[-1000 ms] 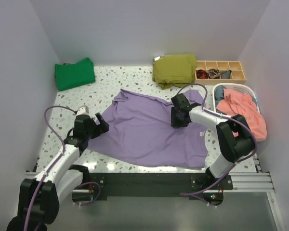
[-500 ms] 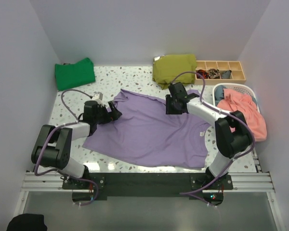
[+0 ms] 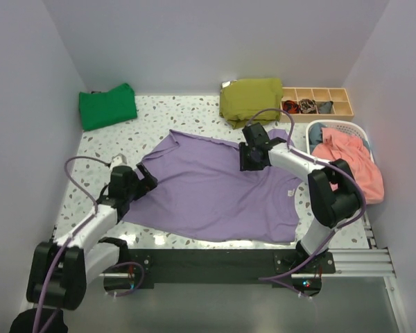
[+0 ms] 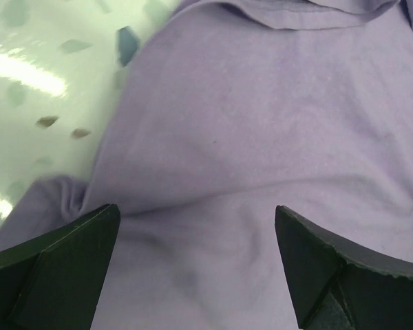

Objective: Fold and stack the t-shirts
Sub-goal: Flatten out the tshirt, then grap the side of the flattened tshirt furthest away from the robot with both arms, then fold the flattened tshirt in 1/3 of the way

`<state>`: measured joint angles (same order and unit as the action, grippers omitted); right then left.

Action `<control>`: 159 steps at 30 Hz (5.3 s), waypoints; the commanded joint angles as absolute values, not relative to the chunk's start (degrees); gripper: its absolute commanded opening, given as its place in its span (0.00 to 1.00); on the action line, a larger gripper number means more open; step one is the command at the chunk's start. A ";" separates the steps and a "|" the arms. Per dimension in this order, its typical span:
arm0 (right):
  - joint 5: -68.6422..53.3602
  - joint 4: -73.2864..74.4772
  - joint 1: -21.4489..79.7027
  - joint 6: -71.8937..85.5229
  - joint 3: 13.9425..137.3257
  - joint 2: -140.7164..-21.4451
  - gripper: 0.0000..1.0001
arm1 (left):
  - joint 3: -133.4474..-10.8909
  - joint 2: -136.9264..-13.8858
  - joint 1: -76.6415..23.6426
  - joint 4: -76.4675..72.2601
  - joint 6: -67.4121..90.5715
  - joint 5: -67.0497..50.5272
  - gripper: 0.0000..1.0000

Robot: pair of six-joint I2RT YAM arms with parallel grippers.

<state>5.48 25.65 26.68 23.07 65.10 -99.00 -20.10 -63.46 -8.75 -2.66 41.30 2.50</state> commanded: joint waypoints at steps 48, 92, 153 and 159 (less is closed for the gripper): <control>7.58 20.05 9.41 26.98 72.78 -102.48 0.42 | -71.63 -113.73 -18.63 -7.29 13.45 10.10 0.69; -7.73 7.47 2.55 31.39 73.74 -110.75 0.05 | -76.64 -116.37 -17.76 -3.16 7.03 17.31 0.00; -20.40 30.06 12.31 25.40 70.49 -89.21 0.00 | -74.28 -106.00 -16.00 15.11 4.92 33.40 0.04; -19.69 33.92 12.57 24.70 68.47 -85.08 0.00 | -73.21 -107.05 -16.08 20.37 8.34 37.44 0.04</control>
